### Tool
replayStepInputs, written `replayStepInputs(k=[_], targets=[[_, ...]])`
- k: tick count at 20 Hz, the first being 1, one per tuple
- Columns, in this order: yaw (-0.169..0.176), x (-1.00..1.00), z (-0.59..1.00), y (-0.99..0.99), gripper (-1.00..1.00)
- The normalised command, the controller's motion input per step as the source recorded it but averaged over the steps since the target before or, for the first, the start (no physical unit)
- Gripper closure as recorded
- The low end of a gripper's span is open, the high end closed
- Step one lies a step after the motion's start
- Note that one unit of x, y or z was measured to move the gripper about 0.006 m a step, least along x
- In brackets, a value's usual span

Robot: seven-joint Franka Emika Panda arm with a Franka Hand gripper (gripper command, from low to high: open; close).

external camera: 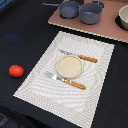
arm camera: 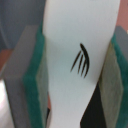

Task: Place the pan onto the stove and place the fish and sausage into the pan.

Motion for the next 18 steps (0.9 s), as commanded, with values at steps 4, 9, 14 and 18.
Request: replayStepInputs(k=[4, 9, 14, 18], targets=[[0.013, -0.15, -0.51, 0.14, 1.0], [0.024, -0.26, -0.35, 0.32, 1.0], [0.004, -0.18, 0.09, 0.51, 1.0], [0.0, -0.13, 0.15, 0.43, -1.0]])
